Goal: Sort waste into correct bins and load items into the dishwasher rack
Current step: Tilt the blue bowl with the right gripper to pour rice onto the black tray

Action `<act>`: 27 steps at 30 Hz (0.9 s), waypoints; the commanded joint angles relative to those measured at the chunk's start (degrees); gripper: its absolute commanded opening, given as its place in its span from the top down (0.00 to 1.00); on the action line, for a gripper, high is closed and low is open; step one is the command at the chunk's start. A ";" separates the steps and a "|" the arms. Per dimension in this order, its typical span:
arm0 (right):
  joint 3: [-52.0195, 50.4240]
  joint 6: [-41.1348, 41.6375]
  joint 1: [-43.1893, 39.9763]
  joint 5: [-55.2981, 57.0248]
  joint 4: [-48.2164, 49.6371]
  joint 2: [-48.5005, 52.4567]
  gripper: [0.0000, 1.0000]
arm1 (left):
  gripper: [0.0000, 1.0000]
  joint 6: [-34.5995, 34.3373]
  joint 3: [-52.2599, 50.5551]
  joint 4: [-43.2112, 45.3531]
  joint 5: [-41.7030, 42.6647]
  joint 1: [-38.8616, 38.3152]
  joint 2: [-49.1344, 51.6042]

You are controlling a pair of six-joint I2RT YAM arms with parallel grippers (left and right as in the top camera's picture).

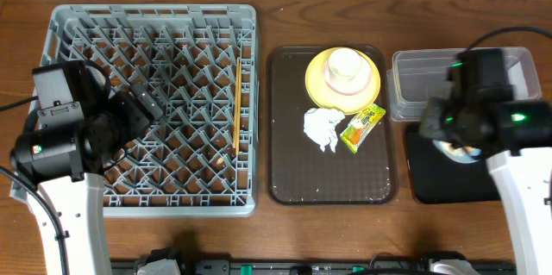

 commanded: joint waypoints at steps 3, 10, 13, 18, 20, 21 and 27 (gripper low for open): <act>-0.66 -9.70 -12.61 -17.05 2.27 -0.48 0.99 | 0.03 0.35 0.72 -0.15 -0.31 0.31 0.07; -6.78 -16.72 -27.47 -33.44 5.68 -0.48 0.99 | 0.03 0.35 0.72 -0.17 -0.31 0.31 0.07; -11.76 -18.27 -33.09 -41.88 9.31 -0.46 0.99 | 0.03 0.35 0.72 -0.17 -0.31 0.31 0.07; -22.49 -19.93 -42.56 -59.06 18.18 -0.46 0.99 | 0.03 0.35 0.72 -0.15 -0.31 0.31 0.07; -26.12 -21.09 -46.14 -63.65 20.24 -0.44 0.99 | 0.03 0.35 0.72 -0.15 -0.31 0.31 0.07; -27.54 -21.79 -47.74 -65.20 20.94 -0.44 0.99 | 0.03 0.35 0.72 -0.15 -0.31 0.31 0.07; -35.78 -27.63 -58.88 -77.48 25.05 -0.44 0.99 | 0.03 0.35 0.72 -0.15 -0.31 0.31 0.07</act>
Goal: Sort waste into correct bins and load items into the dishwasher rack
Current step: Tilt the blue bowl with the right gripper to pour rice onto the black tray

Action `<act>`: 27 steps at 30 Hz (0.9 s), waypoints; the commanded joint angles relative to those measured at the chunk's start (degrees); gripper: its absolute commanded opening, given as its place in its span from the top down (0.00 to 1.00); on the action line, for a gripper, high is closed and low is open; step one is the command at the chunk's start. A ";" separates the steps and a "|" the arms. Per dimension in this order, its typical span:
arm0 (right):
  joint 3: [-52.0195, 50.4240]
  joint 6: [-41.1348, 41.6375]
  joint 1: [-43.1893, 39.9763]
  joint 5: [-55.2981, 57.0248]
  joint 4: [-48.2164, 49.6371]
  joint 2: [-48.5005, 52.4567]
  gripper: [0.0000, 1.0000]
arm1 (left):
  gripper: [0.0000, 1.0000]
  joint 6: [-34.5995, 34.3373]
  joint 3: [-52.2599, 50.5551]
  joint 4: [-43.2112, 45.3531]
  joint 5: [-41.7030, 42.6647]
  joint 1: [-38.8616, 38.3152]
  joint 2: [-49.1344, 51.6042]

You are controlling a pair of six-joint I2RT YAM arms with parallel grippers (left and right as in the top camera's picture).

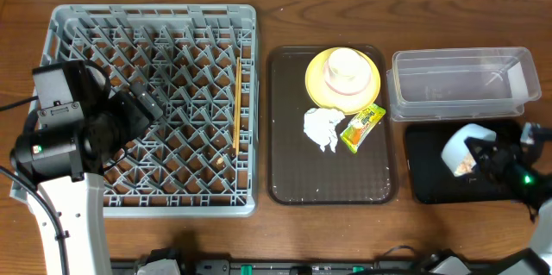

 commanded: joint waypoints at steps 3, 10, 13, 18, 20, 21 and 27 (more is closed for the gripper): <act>-4.87 -9.29 -9.25 -20.81 0.85 -0.44 0.99 | 0.03 0.35 0.72 -0.15 -0.31 0.31 0.07; -6.40 -10.43 -15.82 -25.24 1.92 -0.44 0.99 | 0.03 0.35 0.72 -0.13 -0.31 0.31 0.07; -6.43 -10.01 -16.11 -27.15 2.82 -0.44 0.99 | 0.03 0.35 0.72 -0.15 -0.31 0.31 0.07; -6.43 -6.82 -16.11 -27.17 4.57 -0.42 0.99 | 0.03 0.35 0.72 -0.15 -0.31 0.31 0.07; -6.43 -6.73 -16.11 -27.15 4.13 -0.44 0.99 | 0.03 0.35 0.72 -0.13 -0.31 0.31 0.07; -6.43 -6.75 -16.11 -27.15 4.79 -0.44 0.99 | 0.03 0.35 0.72 -0.13 -0.31 0.31 0.07; -6.43 2.19 -16.11 -27.17 6.84 -0.44 0.99 | 0.03 0.35 0.72 -0.15 -0.31 0.31 0.07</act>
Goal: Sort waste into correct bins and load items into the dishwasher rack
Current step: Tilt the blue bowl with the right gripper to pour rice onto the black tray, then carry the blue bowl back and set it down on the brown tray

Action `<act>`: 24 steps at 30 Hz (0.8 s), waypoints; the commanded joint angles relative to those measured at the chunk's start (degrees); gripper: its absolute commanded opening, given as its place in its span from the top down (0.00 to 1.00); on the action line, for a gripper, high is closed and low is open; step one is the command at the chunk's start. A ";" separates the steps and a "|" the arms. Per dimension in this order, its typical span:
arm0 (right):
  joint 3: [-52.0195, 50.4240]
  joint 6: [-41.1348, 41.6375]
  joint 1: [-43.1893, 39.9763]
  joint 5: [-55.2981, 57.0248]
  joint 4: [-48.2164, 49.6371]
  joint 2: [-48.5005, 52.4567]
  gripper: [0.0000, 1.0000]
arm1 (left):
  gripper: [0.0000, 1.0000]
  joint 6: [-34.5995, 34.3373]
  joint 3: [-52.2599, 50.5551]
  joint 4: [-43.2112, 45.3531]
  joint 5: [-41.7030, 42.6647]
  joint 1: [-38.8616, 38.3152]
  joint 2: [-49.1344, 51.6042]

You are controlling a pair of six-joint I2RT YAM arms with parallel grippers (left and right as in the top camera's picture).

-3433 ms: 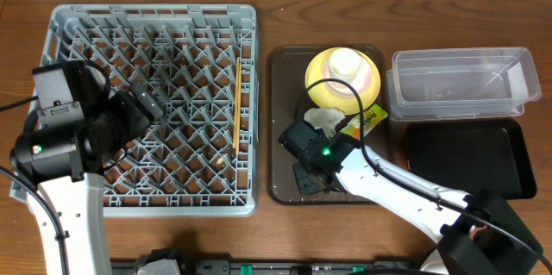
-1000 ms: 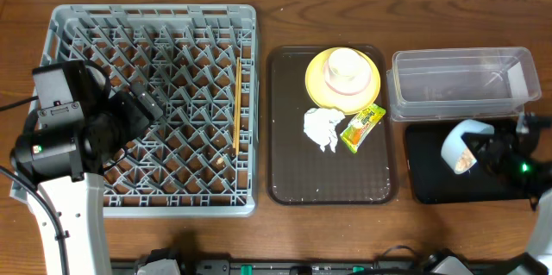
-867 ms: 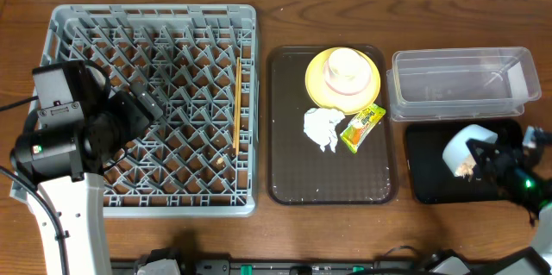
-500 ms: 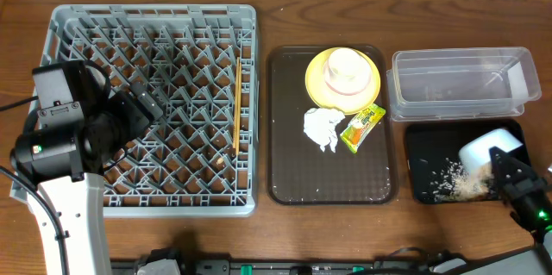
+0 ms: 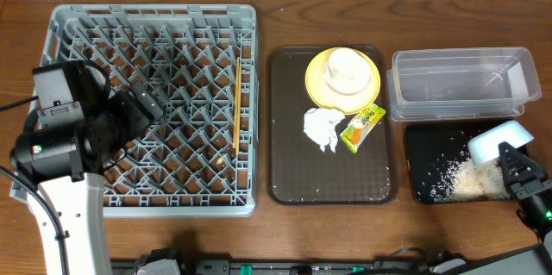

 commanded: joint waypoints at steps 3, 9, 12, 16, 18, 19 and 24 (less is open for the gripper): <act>-0.11 2.32 -0.59 -2.45 1.36 -0.39 0.99 | 0.03 0.35 0.72 -0.13 -0.31 0.31 0.07; -0.11 4.04 -0.52 -2.45 1.95 -0.42 0.99 | 0.03 0.35 0.72 -0.15 -0.31 0.31 0.07; -0.11 7.23 -0.55 -2.54 3.15 -0.33 0.99 | 0.03 0.35 0.72 -0.13 -0.31 0.31 0.07; -0.11 5.07 -0.52 -2.45 4.57 -0.35 0.99 | 0.03 0.35 0.72 -0.13 -0.31 0.31 0.07; -0.11 7.93 -0.55 -2.51 4.42 -0.33 0.99 | 0.03 0.35 0.72 -0.15 -0.31 0.31 0.07; -0.11 9.75 -0.52 -2.51 4.31 -0.33 0.99 | 0.03 0.33 0.72 -0.15 -0.31 0.31 0.07; -0.11 10.62 -0.52 -2.49 5.86 -0.35 0.99 | 0.03 0.35 0.72 -0.15 -0.31 0.31 0.07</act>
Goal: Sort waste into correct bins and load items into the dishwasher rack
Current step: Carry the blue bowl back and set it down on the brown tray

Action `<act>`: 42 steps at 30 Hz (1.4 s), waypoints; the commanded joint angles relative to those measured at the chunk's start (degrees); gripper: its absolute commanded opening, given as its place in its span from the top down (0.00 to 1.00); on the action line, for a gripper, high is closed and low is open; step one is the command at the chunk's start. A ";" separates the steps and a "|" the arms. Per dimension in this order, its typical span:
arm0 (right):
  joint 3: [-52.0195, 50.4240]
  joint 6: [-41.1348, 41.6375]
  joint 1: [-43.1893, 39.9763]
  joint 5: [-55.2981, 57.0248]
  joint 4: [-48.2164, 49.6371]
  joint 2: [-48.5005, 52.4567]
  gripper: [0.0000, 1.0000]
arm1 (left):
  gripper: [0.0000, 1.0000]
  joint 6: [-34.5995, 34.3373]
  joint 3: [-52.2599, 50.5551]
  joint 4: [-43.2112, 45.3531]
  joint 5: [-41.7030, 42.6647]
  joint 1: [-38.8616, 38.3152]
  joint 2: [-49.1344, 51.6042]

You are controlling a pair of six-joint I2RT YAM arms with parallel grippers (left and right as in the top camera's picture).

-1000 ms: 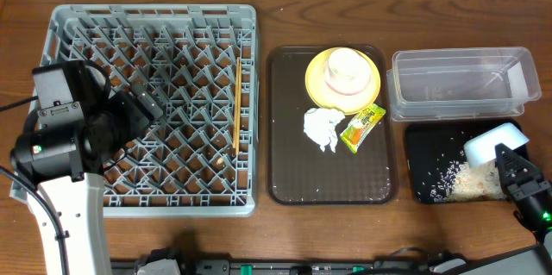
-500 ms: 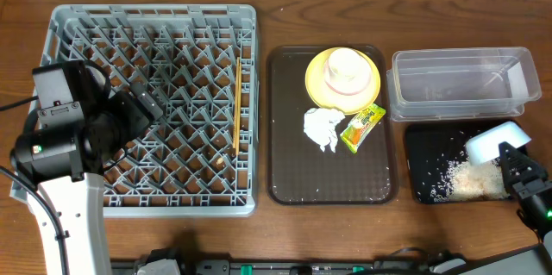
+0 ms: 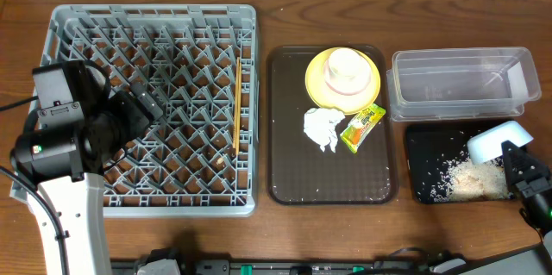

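Observation:
My right gripper [image 3: 517, 161] is at the right end of the black bin [image 3: 423, 190], shut on a white bowl [image 3: 493, 140] that is tipped on its side. Rice [image 3: 470, 180] lies scattered in the bin below the bowl. On the brown tray [image 3: 289, 180] are a yellow plate [image 3: 316, 84] with a white cup [image 3: 347, 66] on it, a crumpled tissue [image 3: 323, 127] and a green snack wrapper [image 3: 362, 127]. My left gripper [image 3: 143, 105] hovers over the left part of the grey dishwasher rack [image 3: 155, 16]; its jaws are not clear. A wooden chopstick [image 3: 236, 107] lies in the rack.
A clear plastic bin [image 3: 457, 81] stands behind the black bin at the right. The rack fills the left half of the wooden table, the tray stands in the middle. The left arm's body covers the rack's left edge.
Almost nothing: the right gripper and the tipped bowl have shifted very slightly at the right end of the black bin. The rice, the tray's things and the left arm are unchanged.
First the right arm hung over the black bin, hiding most of it. Then it held the white bowl tilted over a bare bin. Later rice lay in the bin with the bowl tipped at its right end, and it stays so now. The left arm never moved.

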 commanded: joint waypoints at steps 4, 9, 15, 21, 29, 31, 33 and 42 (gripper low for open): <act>0.42 9.40 0.02 -1.22 2.86 -0.74 0.99 | 0.03 0.35 0.72 -0.13 -0.31 0.31 0.07; 5.99 19.32 6.99 6.80 5.81 -2.97 0.99 | 0.03 0.35 0.72 -0.13 -0.31 0.31 0.07; 17.92 25.07 26.49 18.97 4.63 -6.73 0.99 | 0.03 0.35 0.72 -0.13 -0.31 0.31 0.07; 29.31 21.99 59.04 49.13 -6.64 -7.85 0.99 | 0.03 0.35 0.72 -0.15 -0.31 0.31 0.07; 30.03 22.03 105.81 86.20 -8.00 -1.77 0.99 | 0.03 0.35 0.72 -0.13 -0.31 0.31 0.07; 30.03 22.27 113.15 91.86 -8.28 1.49 0.99 | 0.03 0.35 0.72 -0.15 -0.31 0.31 0.07; 30.03 23.78 119.64 97.09 -8.48 5.51 0.99 | 0.03 0.35 0.72 -0.13 -0.31 0.31 0.07; 30.01 30.62 127.78 100.61 -11.39 19.56 0.99 | 0.03 0.35 0.72 -0.15 -0.31 0.31 0.07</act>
